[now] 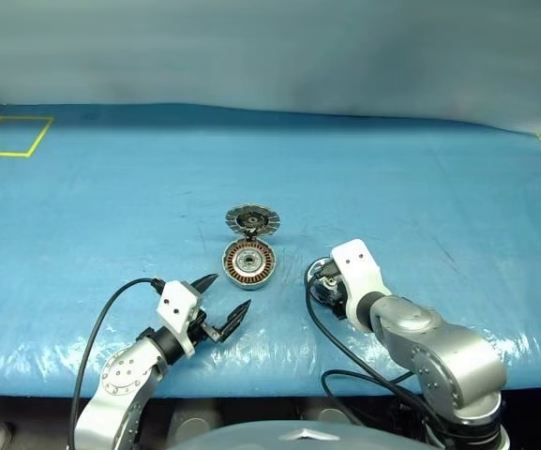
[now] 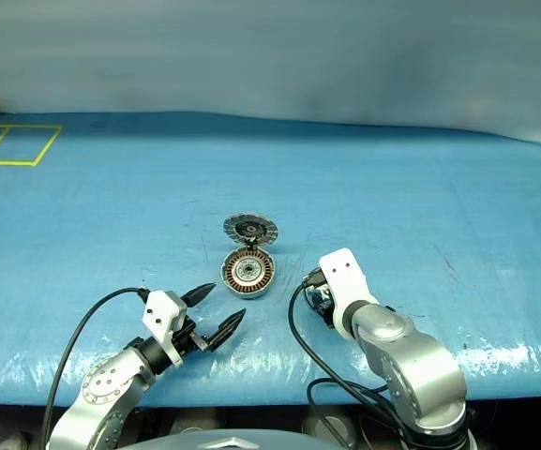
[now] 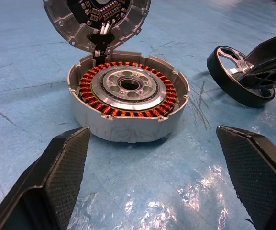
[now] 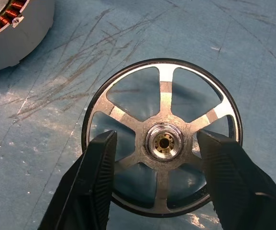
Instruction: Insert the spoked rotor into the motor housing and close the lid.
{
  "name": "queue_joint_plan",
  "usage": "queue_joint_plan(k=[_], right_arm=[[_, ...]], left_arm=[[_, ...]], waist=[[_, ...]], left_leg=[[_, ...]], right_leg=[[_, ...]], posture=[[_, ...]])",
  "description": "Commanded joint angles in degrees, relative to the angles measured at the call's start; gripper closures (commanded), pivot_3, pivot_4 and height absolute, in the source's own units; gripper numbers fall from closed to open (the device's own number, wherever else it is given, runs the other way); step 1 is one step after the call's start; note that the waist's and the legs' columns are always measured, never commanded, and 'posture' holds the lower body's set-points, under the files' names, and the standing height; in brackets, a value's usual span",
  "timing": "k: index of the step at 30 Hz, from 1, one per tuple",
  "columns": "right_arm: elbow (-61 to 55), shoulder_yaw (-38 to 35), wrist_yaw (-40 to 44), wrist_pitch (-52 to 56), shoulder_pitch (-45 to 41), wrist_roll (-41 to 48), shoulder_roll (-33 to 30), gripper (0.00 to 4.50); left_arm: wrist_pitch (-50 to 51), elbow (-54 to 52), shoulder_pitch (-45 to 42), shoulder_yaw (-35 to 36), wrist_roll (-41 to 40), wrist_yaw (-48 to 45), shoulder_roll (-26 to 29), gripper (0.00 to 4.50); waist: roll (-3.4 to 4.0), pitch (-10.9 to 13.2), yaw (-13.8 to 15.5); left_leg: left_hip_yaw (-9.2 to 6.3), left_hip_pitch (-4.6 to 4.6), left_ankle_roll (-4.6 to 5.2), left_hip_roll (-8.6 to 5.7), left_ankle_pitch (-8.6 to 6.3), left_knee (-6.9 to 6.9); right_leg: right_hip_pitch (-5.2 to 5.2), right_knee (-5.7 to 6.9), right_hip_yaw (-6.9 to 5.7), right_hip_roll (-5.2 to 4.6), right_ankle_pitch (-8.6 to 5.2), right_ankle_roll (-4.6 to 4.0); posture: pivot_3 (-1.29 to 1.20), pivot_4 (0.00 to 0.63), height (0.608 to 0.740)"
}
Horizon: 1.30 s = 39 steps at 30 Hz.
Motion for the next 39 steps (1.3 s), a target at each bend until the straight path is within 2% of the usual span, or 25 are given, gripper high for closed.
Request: queue_joint_plan(k=[1, 3, 8, 11, 16, 18, 22, 25, 28, 31, 39], right_arm=[[1.49, -0.66, -0.46, 0.98, 1.16, -0.55, 0.86, 2.61], [1.63, -1.4, -0.29, 0.98, 1.25, -0.5, 1.41, 3.16], [1.0, -1.23, 0.38, 0.98, 0.08, -0.41, -0.64, 3.19], [-0.94, 0.13, 4.18, 0.53, -3.77, 1.81, -6.37, 3.19], [-6.01, 0.45, 20.2, -3.82, -12.52, 12.01, -21.08, 3.2], [-6.83, 0.15, 24.72, -5.55, -15.44, 15.4, -23.33, 3.2], [-5.57, 3.47, 25.43, -8.24, -20.11, 17.24, -21.33, 3.2], [-3.14, 6.53, 23.19, -8.15, -22.99, 17.31, -15.43, 3.2], [-0.58, 9.93, 21.04, -8.33, -24.57, 16.27, -11.81, 3.2], [5.67, 16.39, 17.65, -12.3, -27.27, 12.27, -8.85, 3.2], [16.42, 21.73, 16.29, -20.71, -30.8, 6.75, -6.37, 3.2]], left_arm=[[-0.06, -1.92, 0.16, 0.6, -0.77, -0.04, 0.11, 0.0], [-0.07, -1.94, 0.26, 0.54, -0.81, 0.11, 0.03, 0.0], [-0.28, -1.9, 0.49, 0.34, -0.81, 0.37, -0.07, 0.0], [-0.42, -1.79, 0.56, 0.22, -0.85, 0.28, -0.08, 0.0], [-0.6, -1.4, 0.08, -0.01, -0.81, -0.36, 0.24, 0.0], [-0.63, -1.16, -0.35, -0.08, -0.71, -0.56, 0.36, 0.0], [-0.79, -1.02, -1.05, -0.12, -0.39, -0.57, 0.51, 0.0], [-0.74, -1.32, -1.0, -0.01, -0.27, -0.1, 0.41, 0.0], [-0.78, -1.53, -0.85, -0.04, 0.01, 0.14, 0.5, 0.0], [-1.2, -2.34, -0.01, 0.09, 1.07, 1.41, 0.38, 0.0], [-1.7, -3.53, 2.25, 0.07, 1.28, 2.72, 0.06, 0.0]], waist=[[-0.11, -0.07, 0.03], [-0.34, -0.2, -0.05], [-0.42, -0.25, -0.03], [-0.37, -0.22, 0.06], [-0.06, 0.01, 0.03], [-0.03, 0.04, 0.01], [-0.04, 0.04, 0.02], [-0.05, 0.05, -0.02], [-0.04, 0.05, 0.02], [-0.04, 0.05, -0.02], [-0.01, 0.06, -0.06]], left_leg=[[0.0, 0.01, 0.0, 0.0, 0.0, 0.0], [0.0, 0.1, 0.0, 0.01, 0.0, -0.01], [0.0, 0.2, -0.01, 0.01, -0.01, 0.06], [0.02, 0.17, -0.01, 0.0, -0.01, 0.07], [0.05, -0.02, 0.01, -0.02, 0.0, 0.0], [0.03, -0.03, 0.02, 0.0, -0.01, -0.12], [0.0, -0.04, 0.08, 0.02, -0.05, -0.16], [0.0, -0.09, 0.07, 0.0, -0.05, -0.09], [0.0, -0.07, 0.07, 0.01, -0.04, -0.04], [0.01, -0.07, 0.06, 0.0, -0.04, 0.04], [0.01, -0.07, 0.06, 0.01, -0.04, -0.02]], right_leg=[[0.01, -0.01, 0.0, 0.0, 0.0, 0.0], [0.01, -0.03, -0.01, 0.0, 0.0, 0.0], [-0.02, -0.09, 0.0, -0.02, -0.01, -0.01], [-0.04, -0.1, 0.01, -0.04, -0.01, -0.01], [0.0, -0.05, 0.01, -0.04, 0.01, 0.01], [-0.03, -0.07, -0.01, -0.01, -0.01, -0.01], [-0.03, -0.08, -0.04, 0.03, -0.05, -0.04], [-0.03, -0.13, -0.02, 0.01, -0.03, 0.0], [-0.03, -0.06, -0.03, 0.02, -0.02, 0.01], [-0.01, -0.07, -0.02, 0.01, 0.0, 0.02], [-0.03, -0.04, -0.03, 0.01, 0.01, 0.02]], posture=[[0.0, 0.15, 0.74], [0.0, 0.15, 0.74], [0.0, 0.15, 0.74], [0.0, 0.15, 0.74], [0.0, 0.15, 0.74], [0.0, 0.15, 0.74], [0.0, 0.15, 0.74], [0.0, 0.15, 0.74], [0.0, 0.15, 0.74], [0.0, 0.15, 0.74], [0.0, 0.15, 0.74]])
